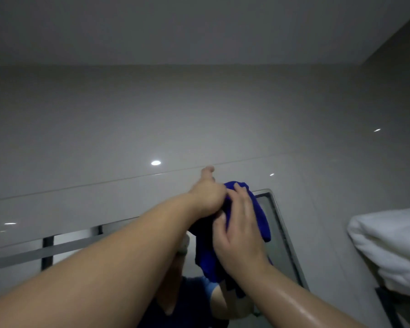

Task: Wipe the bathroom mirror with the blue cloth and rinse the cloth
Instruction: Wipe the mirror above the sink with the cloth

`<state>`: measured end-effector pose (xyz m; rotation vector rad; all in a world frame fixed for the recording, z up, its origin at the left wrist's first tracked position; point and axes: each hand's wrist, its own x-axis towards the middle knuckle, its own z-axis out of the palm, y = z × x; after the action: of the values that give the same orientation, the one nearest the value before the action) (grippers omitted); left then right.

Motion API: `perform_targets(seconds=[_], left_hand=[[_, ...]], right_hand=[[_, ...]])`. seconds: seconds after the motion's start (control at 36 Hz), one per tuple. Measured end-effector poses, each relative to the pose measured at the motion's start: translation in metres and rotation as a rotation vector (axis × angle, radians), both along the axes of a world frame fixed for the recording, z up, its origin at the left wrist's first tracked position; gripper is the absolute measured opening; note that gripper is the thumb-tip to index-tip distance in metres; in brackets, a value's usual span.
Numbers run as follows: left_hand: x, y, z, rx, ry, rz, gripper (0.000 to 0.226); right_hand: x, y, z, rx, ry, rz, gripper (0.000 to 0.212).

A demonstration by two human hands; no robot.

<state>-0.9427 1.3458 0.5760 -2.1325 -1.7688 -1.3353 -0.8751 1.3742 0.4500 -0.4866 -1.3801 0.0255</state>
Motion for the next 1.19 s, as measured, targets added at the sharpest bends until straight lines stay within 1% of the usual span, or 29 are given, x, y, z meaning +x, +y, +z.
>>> perform_targets(seconds=[0.06, 0.08, 0.11, 0.17, 0.25, 0.31, 0.36, 0.42, 0.47, 0.53, 0.58, 0.64, 0.72, 0.86, 0.94, 1.0, 1.06, 1.14, 1.17, 1.19], left_hand=[[-0.021, -0.007, -0.006, 0.179, -0.167, -0.097, 0.051], [-0.034, -0.010, -0.013, 0.270, -0.193, -0.107, 0.041], [-0.046, -0.015, -0.023, 0.346, -0.151, -0.058, 0.036], [-0.075, -0.021, -0.050, 0.499, 0.059, 0.139, 0.035], [-0.116, -0.027, -0.083, 0.661, 0.367, 0.384, 0.039], [-0.134, -0.026, -0.099, 0.673, 0.517, 0.473, 0.050], [-0.142, -0.023, -0.107, 0.654, 0.614, 0.498, 0.058], [-0.142, -0.025, -0.107, 0.667, 0.644, 0.487, 0.058], [-0.139, -0.026, -0.107, 0.696, 0.643, 0.485, 0.058], [-0.137, -0.025, -0.109, 0.727, 0.651, 0.493, 0.057], [-0.137, -0.024, -0.111, 0.754, 0.663, 0.499, 0.056], [-0.137, -0.023, -0.111, 0.762, 0.665, 0.506, 0.055], [-0.136, -0.025, -0.111, 0.750, 0.668, 0.514, 0.054], [-0.134, -0.026, -0.112, 0.757, 0.670, 0.523, 0.052], [-0.135, -0.027, -0.112, 0.751, 0.677, 0.524, 0.052], [-0.134, -0.027, -0.111, 0.748, 0.677, 0.522, 0.052], [-0.133, -0.028, -0.111, 0.744, 0.673, 0.520, 0.054], [-0.133, -0.029, -0.112, 0.738, 0.677, 0.527, 0.057], [-0.133, -0.029, -0.111, 0.733, 0.681, 0.531, 0.058], [-0.133, -0.030, -0.112, 0.727, 0.687, 0.534, 0.059]], right_hand=[[-0.012, -0.006, 0.008, -0.106, -0.125, -0.073, 0.062], [-0.018, -0.007, 0.012, -0.132, -0.190, -0.158, 0.065], [-0.023, -0.006, 0.015, -0.148, -0.249, -0.264, 0.067], [-0.031, 0.002, 0.018, -0.169, -0.322, -0.423, 0.065], [-0.033, 0.019, 0.018, -0.134, -0.313, -0.519, 0.064], [-0.027, 0.029, 0.017, -0.075, -0.285, -0.543, 0.061], [-0.017, 0.039, 0.016, -0.033, -0.266, -0.545, 0.061], [-0.002, 0.049, 0.016, -0.023, -0.209, -0.524, 0.064], [0.019, 0.064, 0.017, -0.069, -0.074, -0.529, 0.065], [0.045, 0.083, 0.016, -0.170, 0.135, -0.522, 0.064], [0.069, 0.098, 0.010, -0.305, 0.320, -0.425, 0.064], [0.075, 0.101, 0.006, -0.372, 0.370, -0.369, 0.059], [0.049, 0.094, 0.008, -0.308, 0.307, -0.460, 0.051], [0.013, 0.085, 0.012, -0.266, 0.175, -0.620, 0.056], [0.011, 0.080, 0.008, -0.150, 0.090, -0.624, 0.057], [0.005, 0.071, 0.005, -0.026, 0.004, -0.586, 0.058], [-0.005, 0.060, -0.001, 0.089, -0.118, -0.482, 0.063], [-0.026, 0.036, -0.012, 0.295, -0.301, -0.230, 0.069], [-0.031, 0.030, -0.015, 0.349, -0.327, -0.119, 0.068], [-0.031, 0.025, -0.017, 0.387, -0.323, -0.054, 0.067]])
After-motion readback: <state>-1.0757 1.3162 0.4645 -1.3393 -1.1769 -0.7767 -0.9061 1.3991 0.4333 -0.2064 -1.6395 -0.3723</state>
